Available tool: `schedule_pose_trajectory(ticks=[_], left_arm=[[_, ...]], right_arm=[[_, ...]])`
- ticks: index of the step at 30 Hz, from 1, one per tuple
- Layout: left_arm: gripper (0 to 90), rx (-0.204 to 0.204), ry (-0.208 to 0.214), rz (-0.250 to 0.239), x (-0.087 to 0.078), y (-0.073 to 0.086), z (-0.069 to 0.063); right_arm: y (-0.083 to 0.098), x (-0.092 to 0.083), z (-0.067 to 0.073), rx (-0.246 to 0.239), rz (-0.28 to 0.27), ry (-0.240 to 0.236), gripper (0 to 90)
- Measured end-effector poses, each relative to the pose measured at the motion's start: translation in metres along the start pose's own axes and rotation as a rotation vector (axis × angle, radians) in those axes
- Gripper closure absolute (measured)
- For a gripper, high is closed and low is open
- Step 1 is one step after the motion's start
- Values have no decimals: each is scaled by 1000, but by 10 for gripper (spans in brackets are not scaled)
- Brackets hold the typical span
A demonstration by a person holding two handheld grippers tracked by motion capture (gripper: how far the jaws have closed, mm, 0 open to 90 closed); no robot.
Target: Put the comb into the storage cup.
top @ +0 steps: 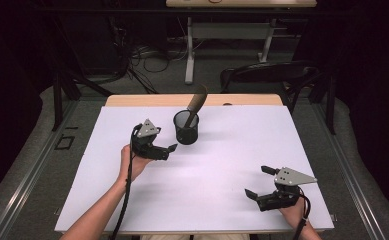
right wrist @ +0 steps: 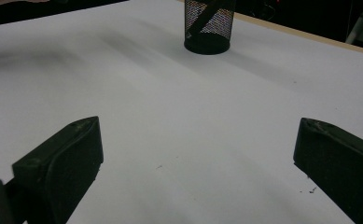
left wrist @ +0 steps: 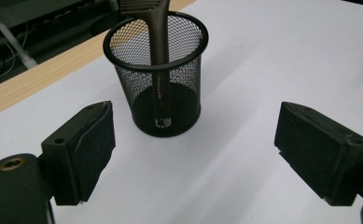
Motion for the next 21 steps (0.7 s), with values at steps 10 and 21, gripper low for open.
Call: schedule_pose_trajectory(ticks=[10, 21], left_arm=[[125, -1, 12, 39, -14, 21, -8], [125, -12, 9, 61, -33, 49, -15]], right_arm=[[0, 0, 0, -1, -1, 0, 11], [0, 0, 1, -1, 0, 0, 11]])
Point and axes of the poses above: each handheld gripper's, and its own axes: x roughly forward along the jaws, y roughly out of its underside, z roughly to its left, the point moved 4 cm from there along x, roughly forward along the jaws, and after that the axes turned 8 degrees about z, right-handed, at the moved point
